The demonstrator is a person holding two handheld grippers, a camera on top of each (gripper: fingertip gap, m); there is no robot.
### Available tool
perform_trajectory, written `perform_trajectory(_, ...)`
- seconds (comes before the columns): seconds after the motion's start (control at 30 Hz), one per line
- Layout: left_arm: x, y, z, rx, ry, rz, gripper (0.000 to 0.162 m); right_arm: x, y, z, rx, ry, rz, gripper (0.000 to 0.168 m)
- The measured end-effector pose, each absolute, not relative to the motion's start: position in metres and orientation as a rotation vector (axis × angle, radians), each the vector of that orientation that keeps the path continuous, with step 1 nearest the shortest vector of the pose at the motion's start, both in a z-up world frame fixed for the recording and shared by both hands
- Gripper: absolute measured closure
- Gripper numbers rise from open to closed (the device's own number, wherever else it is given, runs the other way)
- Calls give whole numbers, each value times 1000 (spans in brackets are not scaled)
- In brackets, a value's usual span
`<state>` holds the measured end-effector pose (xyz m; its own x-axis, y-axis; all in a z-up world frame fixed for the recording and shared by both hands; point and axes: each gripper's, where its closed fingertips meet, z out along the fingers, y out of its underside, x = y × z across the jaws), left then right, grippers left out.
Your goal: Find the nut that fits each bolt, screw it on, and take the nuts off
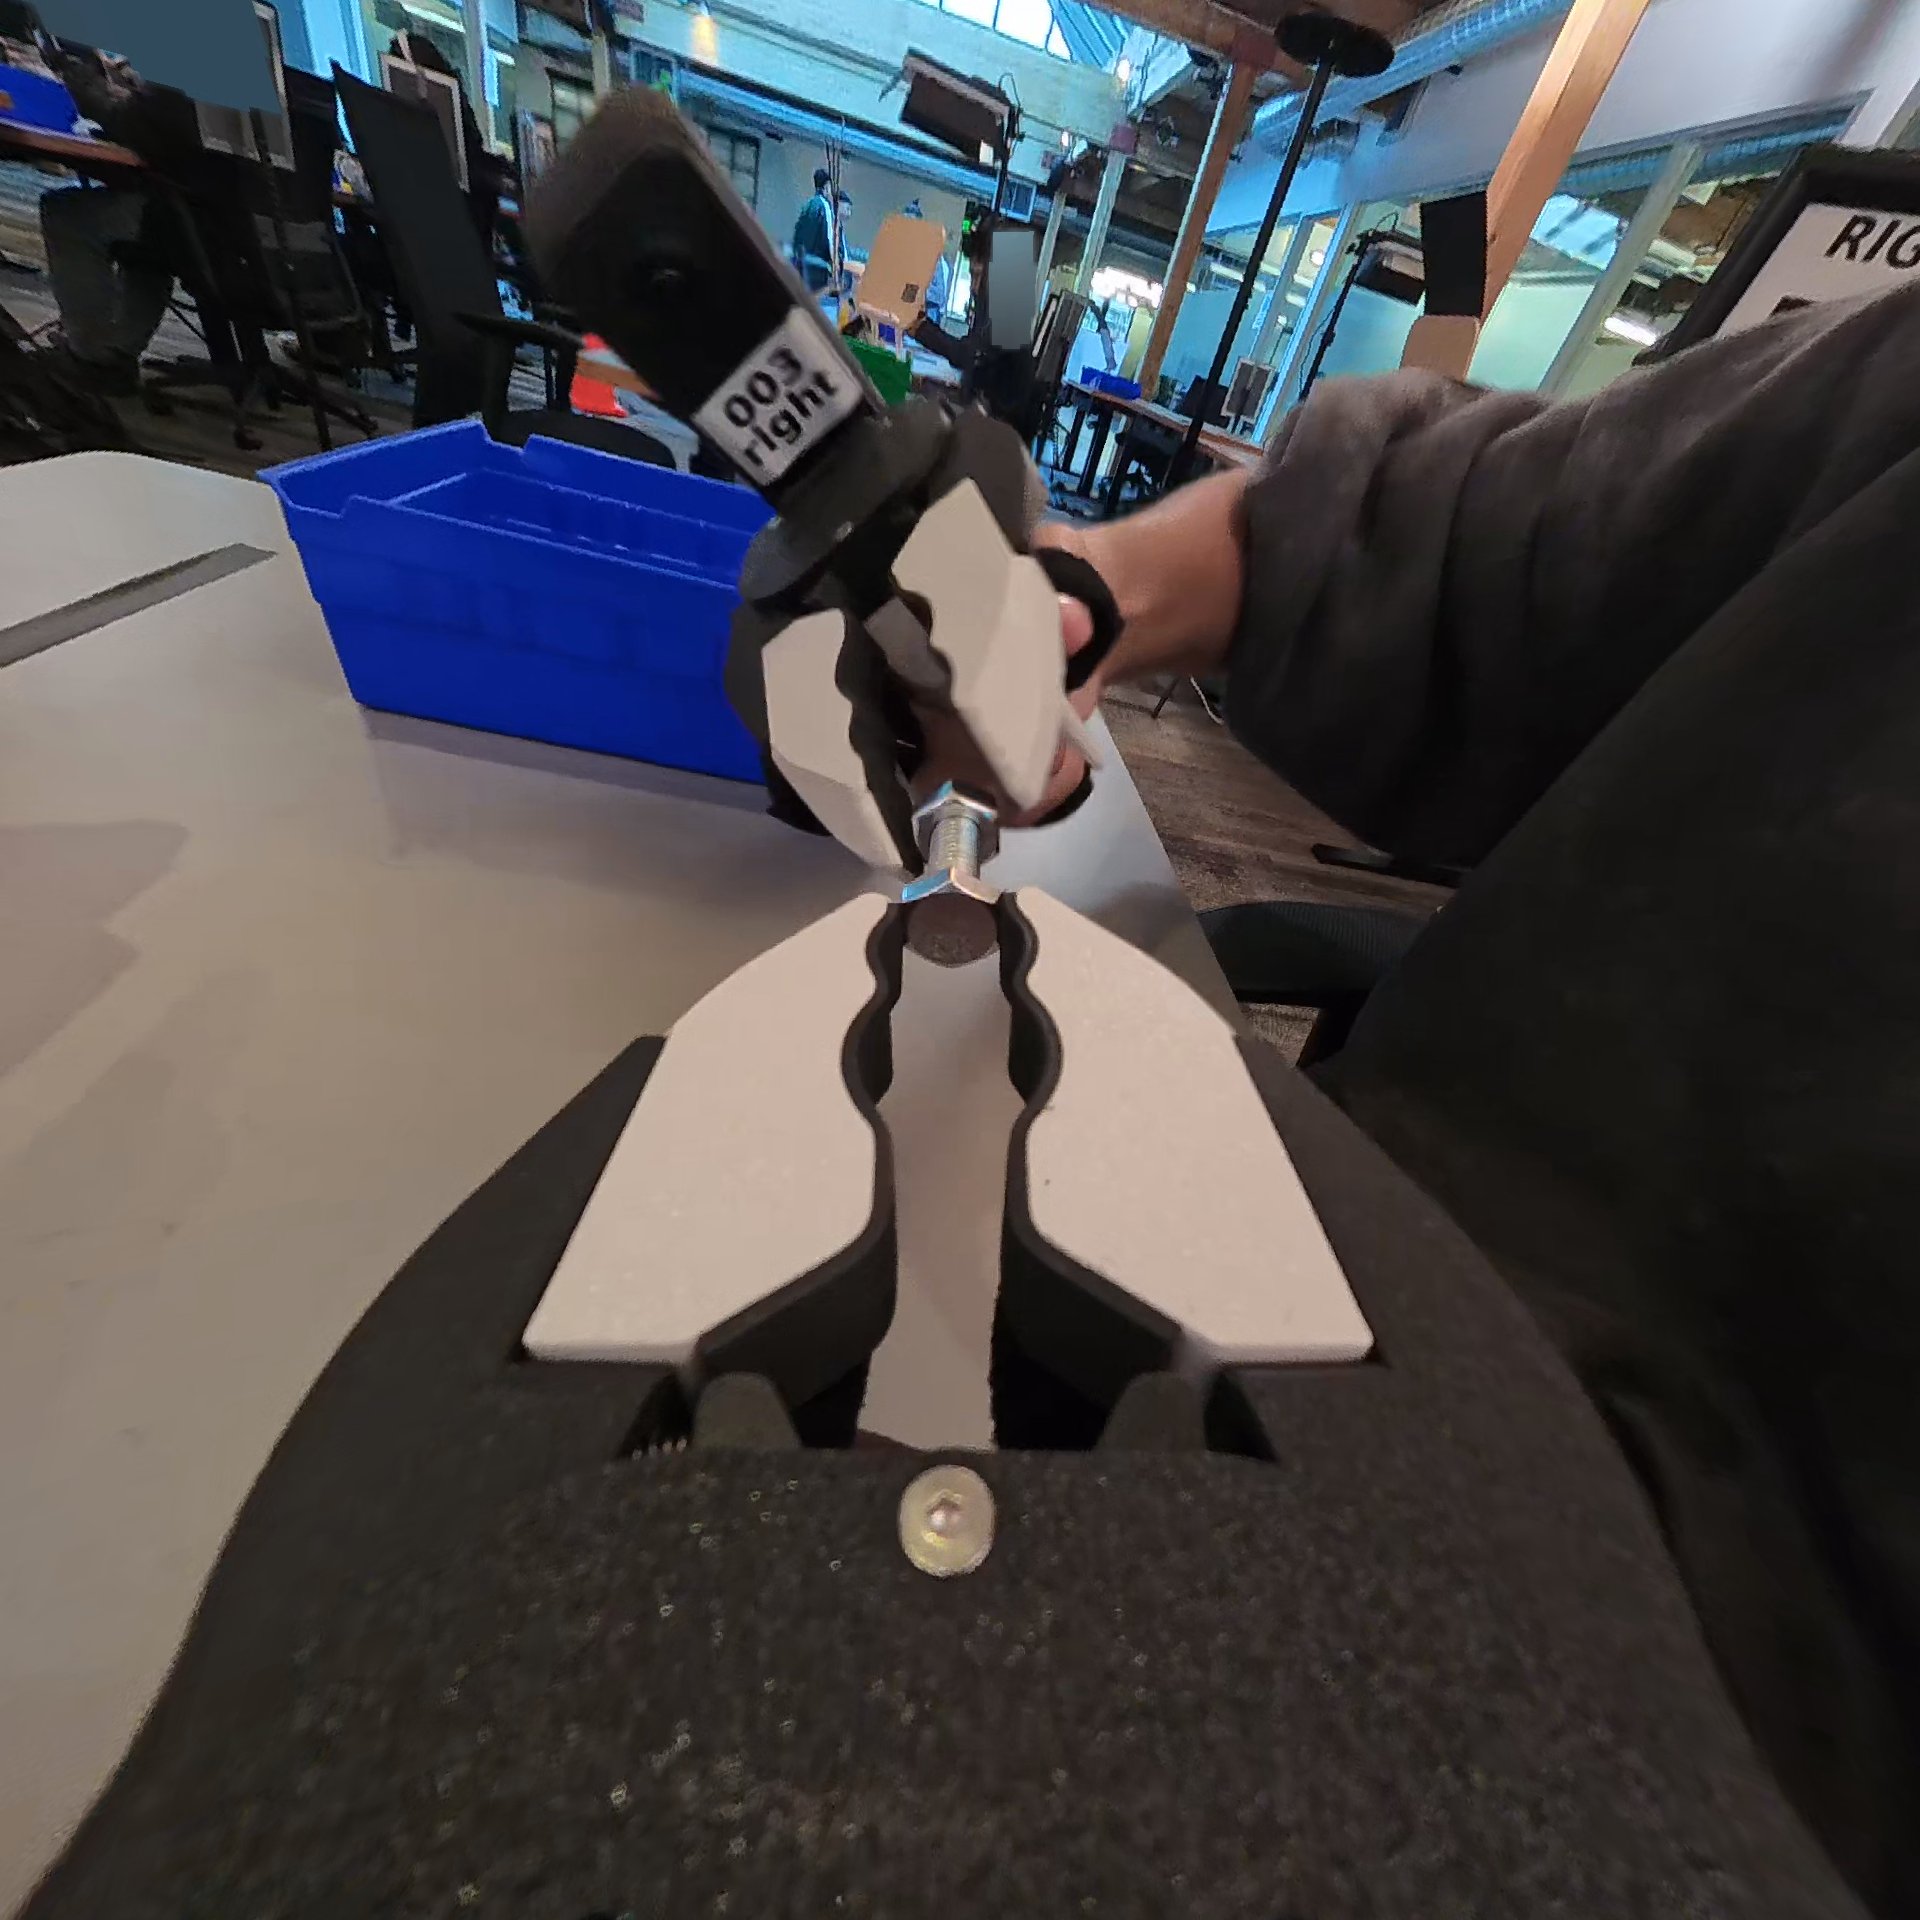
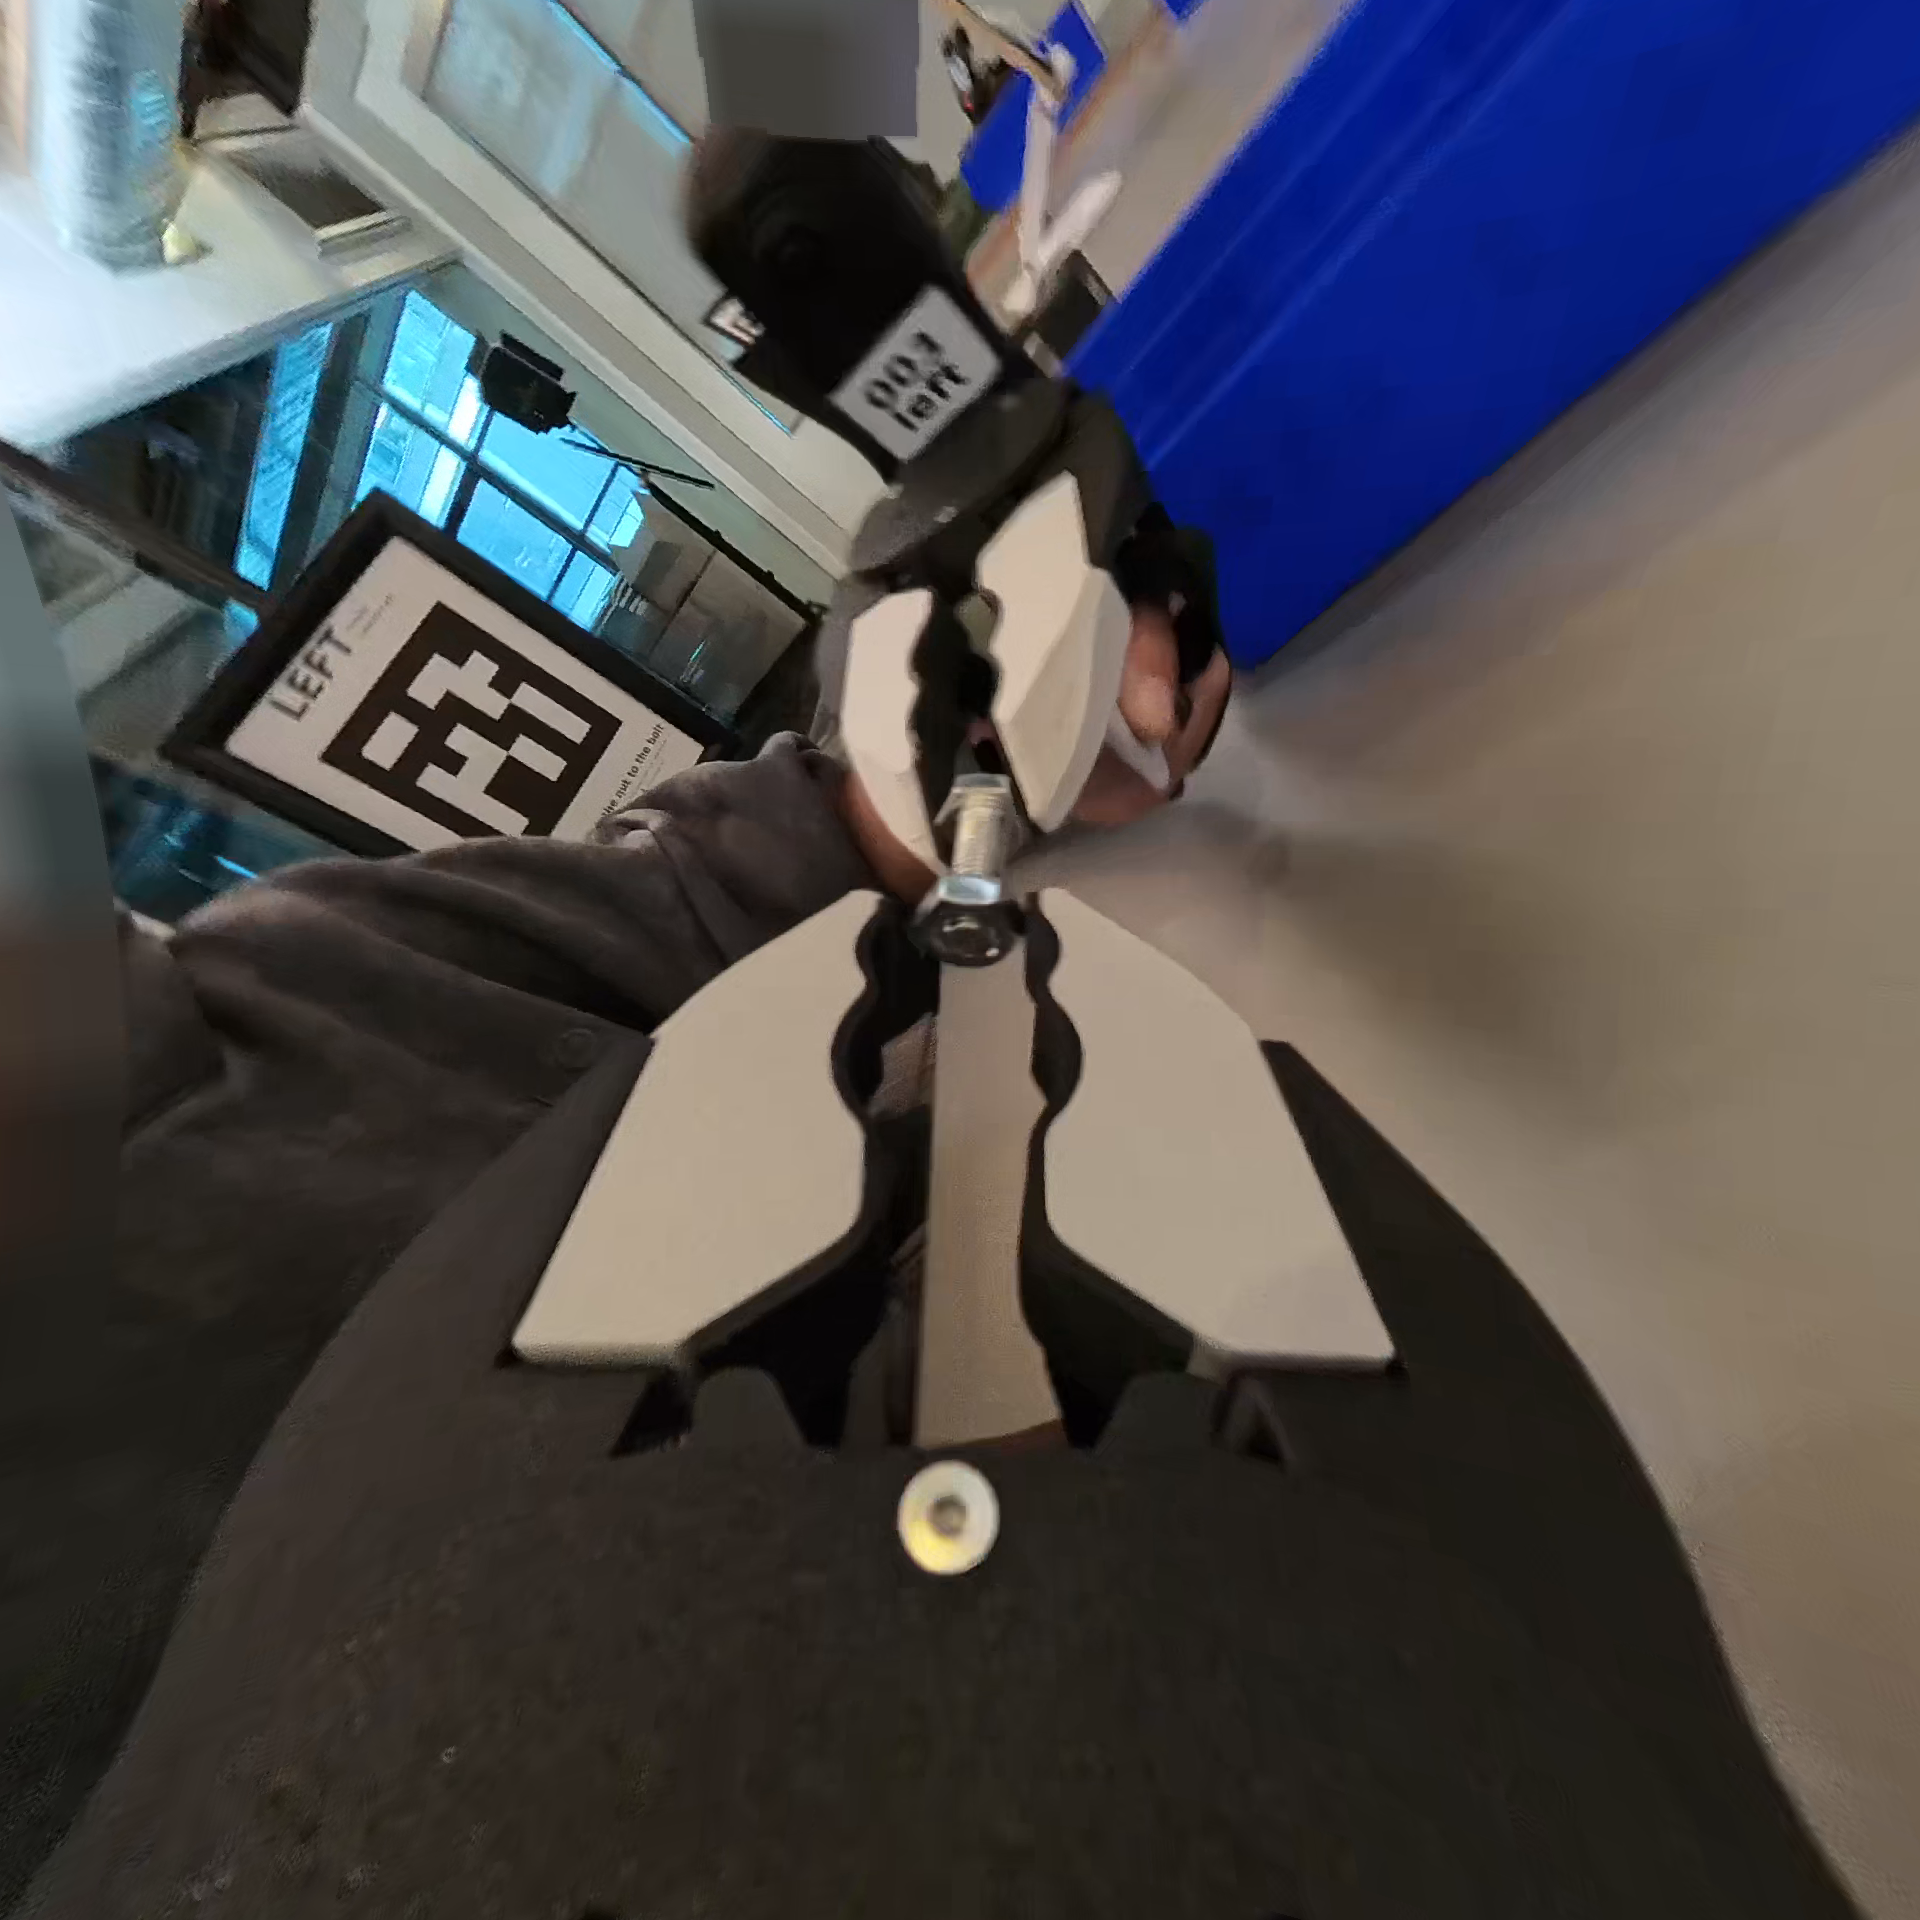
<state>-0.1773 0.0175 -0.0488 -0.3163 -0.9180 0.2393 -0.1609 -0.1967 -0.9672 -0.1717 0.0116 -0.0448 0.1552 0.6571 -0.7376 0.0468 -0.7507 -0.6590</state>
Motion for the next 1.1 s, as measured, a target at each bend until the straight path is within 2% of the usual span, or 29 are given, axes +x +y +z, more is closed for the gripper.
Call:
perform_trajectory(0.07,-179,20,-46,-1293,1428,-1585,145,-171,15,-46,-1857,-805,1403,112)
perform_trajectory(0.13,-180,22,-44,-1295,1405,-1612,145,-162,24,-62,-1782,-1064,869,109)
perform_trajectory(0.23,-181,22,-43,-1296,1401,-1635,145,-151,31,-54,-1440,-1338,75,114)
perform_trajectory(0.33,-180,21,-46,-1306,1416,-1637,145,-157,22,-43,-1070,-1520,-406,126)
perform_trajectory(0.47,-178,18,-49,-1311,1432,-1643,145,-167,16,-49,-917,-1630,-576,130)
perform_trajectory(0.53,-178,16,-49,-1311,1439,-1644,145,-167,20,-52,-925,-1631,-590,144)
perform_trajectory(0.57,-178,15,-50,-1310,1448,-1640,145,-167,21,-51,-932,-1628,-576,150)
perform_trajectory(0.67,-180,13,-43,-1272,1433,-1663,145,-170,16,-45,-1125,-1555,-286,150)
perform_trajectory(0.83,-180,15,-43,-1270,1432,-1614,145,-173,13,-46,-1772,-1143,785,151)
perform_trajectory(0.97,-178,17,-43,-1274,1423,-1558,145,-173,13,-42,-2005,-592,1655,151)
perform_trajectory(1.07,-179,19,-45,-1286,1428,-1563,145,-176,10,-48,-1974,-537,1750,150)
perform_trajectory(1.1,-179,21,-44,-1287,1418,-1562,145,-176,8,-52,-1954,-618,1661,136)
